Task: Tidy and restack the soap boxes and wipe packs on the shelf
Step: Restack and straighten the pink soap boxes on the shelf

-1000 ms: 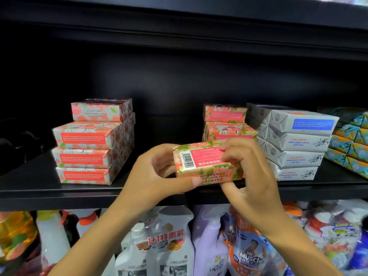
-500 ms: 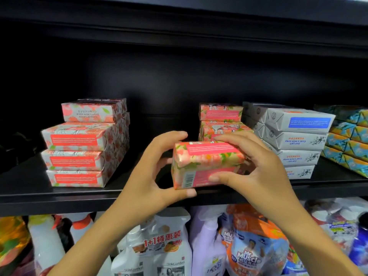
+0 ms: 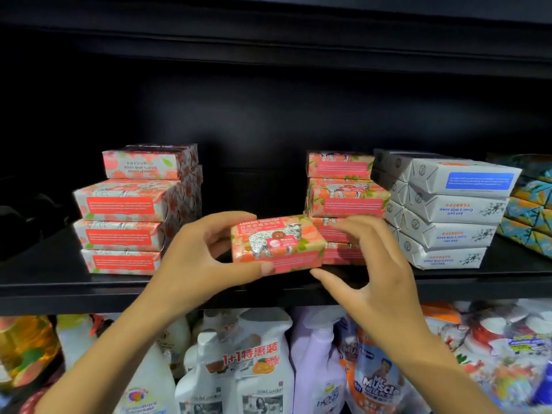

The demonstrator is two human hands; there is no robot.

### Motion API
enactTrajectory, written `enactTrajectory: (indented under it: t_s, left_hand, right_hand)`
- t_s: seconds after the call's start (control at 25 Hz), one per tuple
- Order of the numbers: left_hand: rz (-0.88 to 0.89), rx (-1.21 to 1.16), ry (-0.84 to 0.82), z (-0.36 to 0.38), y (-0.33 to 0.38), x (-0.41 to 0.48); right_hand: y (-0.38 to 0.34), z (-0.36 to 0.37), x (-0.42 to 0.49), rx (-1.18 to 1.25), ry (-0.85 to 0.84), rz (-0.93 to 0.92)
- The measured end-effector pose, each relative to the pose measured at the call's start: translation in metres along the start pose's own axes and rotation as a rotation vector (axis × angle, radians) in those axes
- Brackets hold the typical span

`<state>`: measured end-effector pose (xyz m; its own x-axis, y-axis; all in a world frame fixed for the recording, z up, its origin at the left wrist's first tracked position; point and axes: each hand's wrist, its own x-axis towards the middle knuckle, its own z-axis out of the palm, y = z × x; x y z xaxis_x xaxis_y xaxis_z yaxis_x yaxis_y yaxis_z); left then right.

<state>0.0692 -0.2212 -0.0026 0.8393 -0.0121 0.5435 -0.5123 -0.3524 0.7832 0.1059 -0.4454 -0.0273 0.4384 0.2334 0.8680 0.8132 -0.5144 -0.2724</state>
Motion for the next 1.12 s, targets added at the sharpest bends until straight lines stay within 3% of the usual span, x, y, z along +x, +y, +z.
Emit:
enactTrajectory:
  t_s: [0.2,0.4,0.56,0.72,1.12]
  left_hand:
    - [-0.108,0.160,-0.026,-0.009,-0.018,0.004]
    - [-0.097,0.425,-0.141,-0.010,-0.021,0.007]
    - [0.189,0.791,0.034,-0.003,-0.012,-0.004]
    - [0.350,0.954,0.055,0.001,-0.008,-0.007]
    - [0.080,1.122,-0.004,0.014,-0.031,0.061]
  right_hand:
    - [0.013,0.011,-0.016,-0.180,-0.195,0.072]
    - [0.017,0.021,-0.023,-0.271,-0.154,0.026]
    - [0.017,0.021,-0.024,-0.282,-0.135,0.011]
    - [0.015,0.021,-0.025,-0.290,-0.124,0.002]
    - [0.016,0.023,-0.024,-0.311,-0.087,-0.030]
